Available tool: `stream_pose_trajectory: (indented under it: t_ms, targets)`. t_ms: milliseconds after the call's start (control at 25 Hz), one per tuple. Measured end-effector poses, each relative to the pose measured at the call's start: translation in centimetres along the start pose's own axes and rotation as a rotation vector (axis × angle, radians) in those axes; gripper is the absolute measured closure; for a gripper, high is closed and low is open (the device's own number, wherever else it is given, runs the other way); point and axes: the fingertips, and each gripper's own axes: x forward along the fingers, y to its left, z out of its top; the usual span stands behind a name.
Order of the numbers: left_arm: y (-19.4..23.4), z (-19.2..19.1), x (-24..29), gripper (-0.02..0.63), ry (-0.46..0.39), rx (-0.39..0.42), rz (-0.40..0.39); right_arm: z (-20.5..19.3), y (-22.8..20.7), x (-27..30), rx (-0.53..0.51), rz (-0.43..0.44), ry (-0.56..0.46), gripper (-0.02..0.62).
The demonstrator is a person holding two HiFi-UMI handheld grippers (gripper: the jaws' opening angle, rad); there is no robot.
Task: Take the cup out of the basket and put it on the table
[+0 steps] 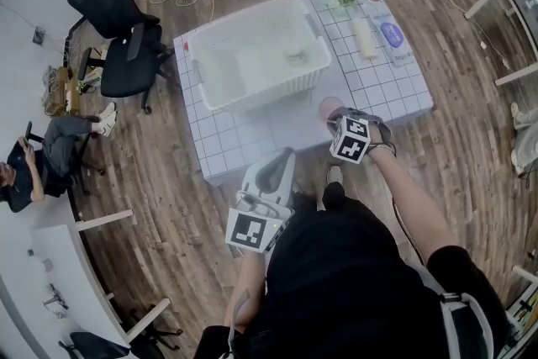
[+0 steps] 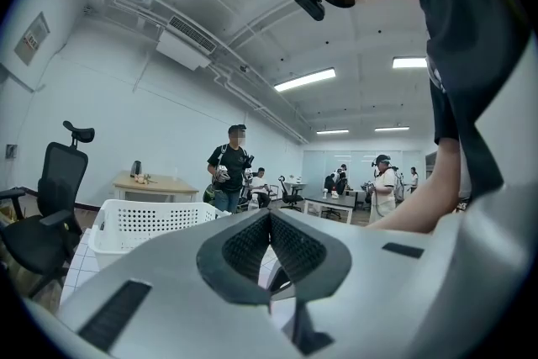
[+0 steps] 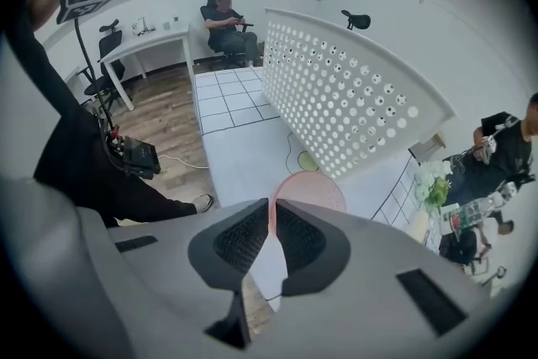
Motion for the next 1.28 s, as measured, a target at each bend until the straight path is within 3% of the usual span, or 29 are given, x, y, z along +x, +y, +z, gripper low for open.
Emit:
stream_pose_trajectory:
  t_ms: [120,280,560,720,880,1080,1280]
  targets:
    - [0.2,0.0,0.0,0.597,0.000,0.003,0.006,0.4,-0.3,-0.3,0.024,-0.012,-0.028,0.559]
    - [0.2,0.0,0.1,0.597,0.000,0.012,0.004,0.7,-0.4,-0.8,0.038,-0.015,-0.058,0.493]
    - [0.1,0.0,0.4,0.597,0.008,0.012,-0.002,0.7,-0.9,-1.5,0.054,-0.042,-0.076,0.491]
    - [0.0,0.1,0.5,0.597,0.002,0.014,-0.007,1.7,-1.5,-3.0,0.099,-0.066,-0.144,0.491]
    - [0.0,0.2,0.6,0.597,0.000,0.018,-0.009,4.1,-1.9,-6.1,0.140,-0.099,-0.279,0.492]
    - [0.0,0.4,0.9,0.597,-0.006,0.014,-0.008,7.7,-2.1,-11.4,0.244,-0.115,-0.548,0.501]
    - [0.0,0.5,1.0,0.597,-0.007,0.028,-0.005,10.4,-2.0,-17.2,0.337,-0.125,-0.809,0.552]
